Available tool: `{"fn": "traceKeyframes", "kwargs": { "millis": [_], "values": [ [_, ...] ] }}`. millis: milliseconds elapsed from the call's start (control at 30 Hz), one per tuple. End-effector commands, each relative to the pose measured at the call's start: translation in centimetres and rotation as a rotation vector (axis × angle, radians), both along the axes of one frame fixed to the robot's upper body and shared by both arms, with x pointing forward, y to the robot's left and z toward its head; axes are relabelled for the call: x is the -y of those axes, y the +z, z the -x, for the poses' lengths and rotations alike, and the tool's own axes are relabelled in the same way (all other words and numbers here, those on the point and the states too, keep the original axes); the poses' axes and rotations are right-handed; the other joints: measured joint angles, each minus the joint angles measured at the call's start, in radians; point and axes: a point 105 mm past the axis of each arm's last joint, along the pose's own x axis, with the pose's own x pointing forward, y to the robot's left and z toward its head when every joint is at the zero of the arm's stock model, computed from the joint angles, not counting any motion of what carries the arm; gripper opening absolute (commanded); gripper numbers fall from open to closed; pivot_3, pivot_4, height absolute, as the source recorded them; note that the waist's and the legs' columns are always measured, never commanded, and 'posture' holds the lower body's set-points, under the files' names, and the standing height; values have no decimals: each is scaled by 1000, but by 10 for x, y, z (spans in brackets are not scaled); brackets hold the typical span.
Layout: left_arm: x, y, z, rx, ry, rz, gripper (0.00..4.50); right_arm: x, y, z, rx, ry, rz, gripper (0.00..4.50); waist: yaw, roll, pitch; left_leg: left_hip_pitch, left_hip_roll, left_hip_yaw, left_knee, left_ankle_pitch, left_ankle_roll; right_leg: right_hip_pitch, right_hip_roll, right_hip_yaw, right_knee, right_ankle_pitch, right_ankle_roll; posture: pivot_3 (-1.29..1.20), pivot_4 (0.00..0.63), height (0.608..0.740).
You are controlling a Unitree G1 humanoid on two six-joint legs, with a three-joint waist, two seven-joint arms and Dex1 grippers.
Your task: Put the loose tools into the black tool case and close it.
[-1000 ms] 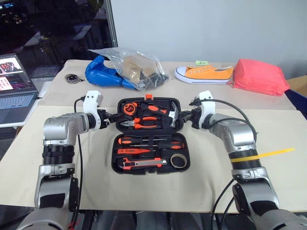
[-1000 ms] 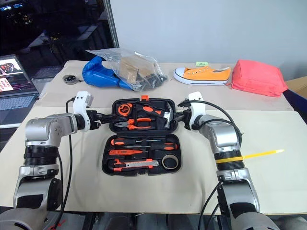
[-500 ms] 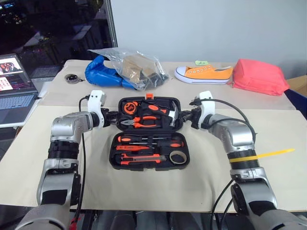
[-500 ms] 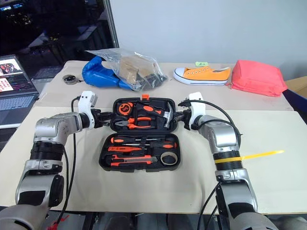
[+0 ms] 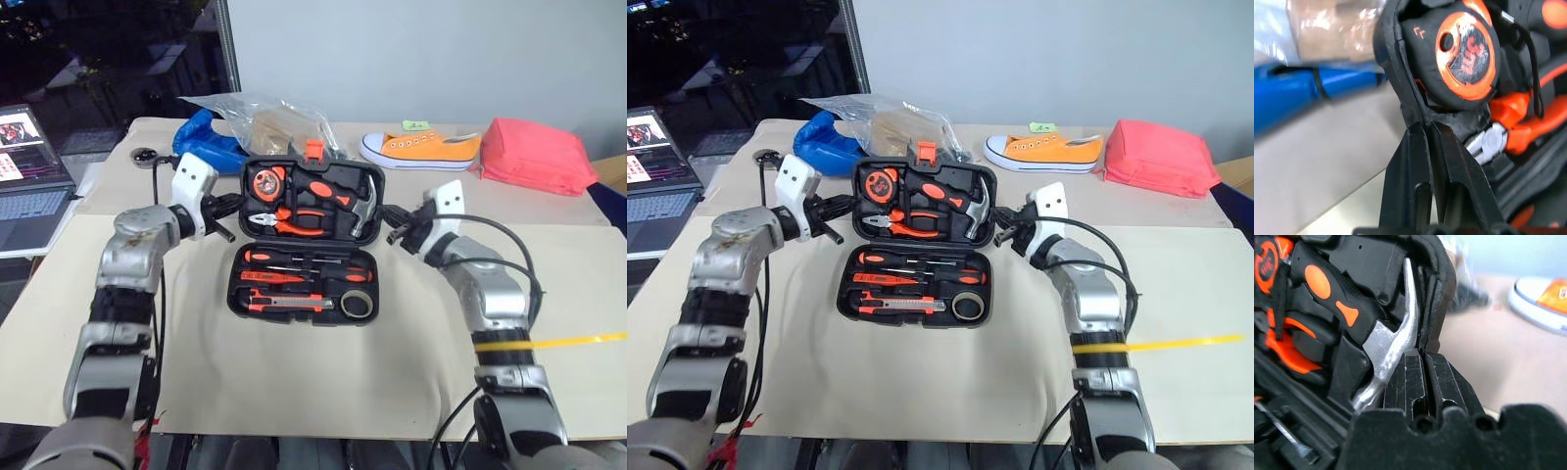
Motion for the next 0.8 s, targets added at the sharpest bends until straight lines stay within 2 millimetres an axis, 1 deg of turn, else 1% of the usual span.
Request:
{"fn": "traceKeyframes", "kwargs": {
  "millis": [33, 100, 233, 300, 333, 367, 400, 467, 500, 567, 600, 633, 667, 700, 733, 767, 800],
  "values": [
    [14, 16, 23, 103, -84, -15, 28, -25, 31, 43, 248, 168, 67, 0, 8, 0, 0, -1, 0, 0, 0, 0, 0, -2, 0, 0, 0, 0, 0, 0, 150, 740],
    [11, 12, 30, 97, -83, -19, 28, -24, 26, 54, 259, 179, 90, 0, 10, 0, 0, -1, 0, 0, 0, -1, 1, -2, 0, 0, 0, 0, 0, 0, 150, 740],
    [0, 1, 48, 70, -69, -25, 28, -18, 7, 82, 282, 210, 202, 0, 9, 0, 0, 2, 0, 1, 1, -1, 1, 1, 0, 1, 0, 0, 0, 0, 150, 740],
    [-8, -2, 54, 56, -50, -25, 28, -16, 1, 93, 310, 231, 279, 0, 9, 0, 0, 11, 0, 2, 2, -1, 1, 9, 0, 1, -3, -1, 0, 0, 150, 740],
    [-12, -3, 59, 47, -49, -27, 28, -15, -3, 99, 318, 247, 316, 0, 7, 0, 0, 14, 0, 3, 2, -1, 1, 10, 0, 2, -3, -1, 0, 0, 150, 740],
    [-16, -4, 63, 40, -48, -30, 28, -13, -8, 104, 317, 261, 341, 0, 6, 0, 1, 19, 0, 3, 2, 0, 0, 15, 1, 2, -2, -2, 2, 0, 150, 740],
    [-18, -5, 65, 36, -48, -31, 28, -12, -11, 107, 315, 270, 355, 0, 4, -1, 1, 22, 0, 3, 2, 0, 0, 18, 2, 2, -3, -5, 6, 0, 150, 740],
    [-37, -10, 70, -8, 1, -25, 28, -10, -26, 117, 323, 287, 449, 0, 4, -1, 1, 28, 1, 3, 2, 0, 0, 23, 3, 3, -3, -6, 6, 0, 150, 740],
    [-47, -9, 73, -33, 22, 1, 28, -8, -35, 123, 328, 310, 523, 0, 4, -1, 1, 28, 1, 3, 2, 0, 0, 23, 3, 3, -3, -7, 5, 0, 150, 740],
    [-62, -7, 78, -54, 46, 26, 28, -5, -48, 132, 311, 366, 608, 0, 3, -1, 1, 30, 2, 4, 2, 0, 0, 24, 4, 3, -1, -8, 4, 0, 150, 740],
    [-69, -4, 82, -69, 45, 32, 351, -1, -54, 137, 294, 395, 638, 0, -1, -1, 1, 30, 3, 4, 2, 0, 0, 24, 4, 3, -1, -8, 4, 0, 150, 740],
    [-74, -1, 86, -77, 37, 40, 820, 3, -59, 142, 288, 414, 662, 0, -1, -1, 1, 31, 3, 4, 1, 0, 0, 24, 5, 4, -1, -8, 4, 0, 150, 740],
    [-78, 4, 89, -80, 31, 43, 1020, 6, -63, 145, 286, 422, 687, 0, 0, -3, 2, 31, 3, 4, 1, 0, 0, 24, 5, 3, -1, -8, 3, 0, 150, 740],
    [-78, 8, 92, -81, 14, 44, 1443, 10, -67, 146, 285, 421, 714, 704, 3, -6, 2, 30, 4, 4, 1, 0, 0, 24, 5, 3, -1, -9, 3, 0, 150, 740],
    [-77, 13, 96, -88, -20, 50, 1798, 13, -69, 149, 286, 438, 741, 919, 7, -8, 1, 30, 4, 4, 1, 0, 0, 24, 5, 2, -1, -10, 2, 0, 150, 740],
    [-76, 17, 100, -99, -46, 56, 2117, 14, -69, 152, 293, 452, 763, 1226, 15, -9, 2, 30, 5, 4, 1, 0, 0, 24, 5, 1, -2, -10, 2, 0, 150, 740],
    [-76, 21, 104, -110, -64, 67, 2528, 16, -68, 154, 300, 465, 779, 1626, 18, -8, 2, 29, 3, 4, 1, 0, 0, 24, 3, 1, -3, -10, 2, 0, 150, 740]
  ]
}}
